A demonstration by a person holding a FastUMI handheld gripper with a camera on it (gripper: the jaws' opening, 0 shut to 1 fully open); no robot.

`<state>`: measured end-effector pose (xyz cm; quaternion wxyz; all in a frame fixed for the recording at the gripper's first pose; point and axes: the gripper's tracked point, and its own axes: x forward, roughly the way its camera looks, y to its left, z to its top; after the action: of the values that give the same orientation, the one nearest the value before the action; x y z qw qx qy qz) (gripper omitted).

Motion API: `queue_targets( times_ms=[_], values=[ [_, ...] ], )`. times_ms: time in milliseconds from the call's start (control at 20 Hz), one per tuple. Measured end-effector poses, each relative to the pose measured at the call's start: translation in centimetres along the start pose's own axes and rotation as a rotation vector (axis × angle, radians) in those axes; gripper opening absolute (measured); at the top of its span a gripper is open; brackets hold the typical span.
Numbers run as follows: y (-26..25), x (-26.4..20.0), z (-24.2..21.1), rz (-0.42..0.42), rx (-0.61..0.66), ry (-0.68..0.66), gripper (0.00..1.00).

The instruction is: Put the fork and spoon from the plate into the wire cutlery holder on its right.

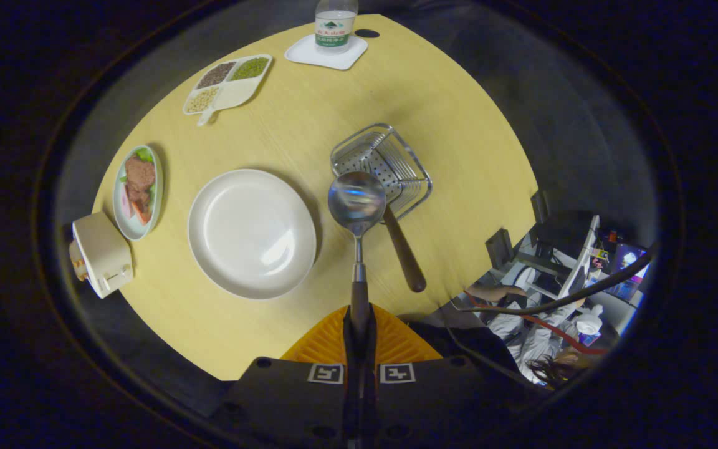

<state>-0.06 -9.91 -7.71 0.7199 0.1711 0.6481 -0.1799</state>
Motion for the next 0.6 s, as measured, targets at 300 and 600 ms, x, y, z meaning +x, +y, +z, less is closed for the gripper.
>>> queue_targets(
  times_ms=[300,600],
  values=[
    [-1.0,1.7,2.8,0.017,0.013,0.089,0.07],
    [-1.1,3.4,4.1,0.030,-0.020,0.170,0.09]
  ],
)
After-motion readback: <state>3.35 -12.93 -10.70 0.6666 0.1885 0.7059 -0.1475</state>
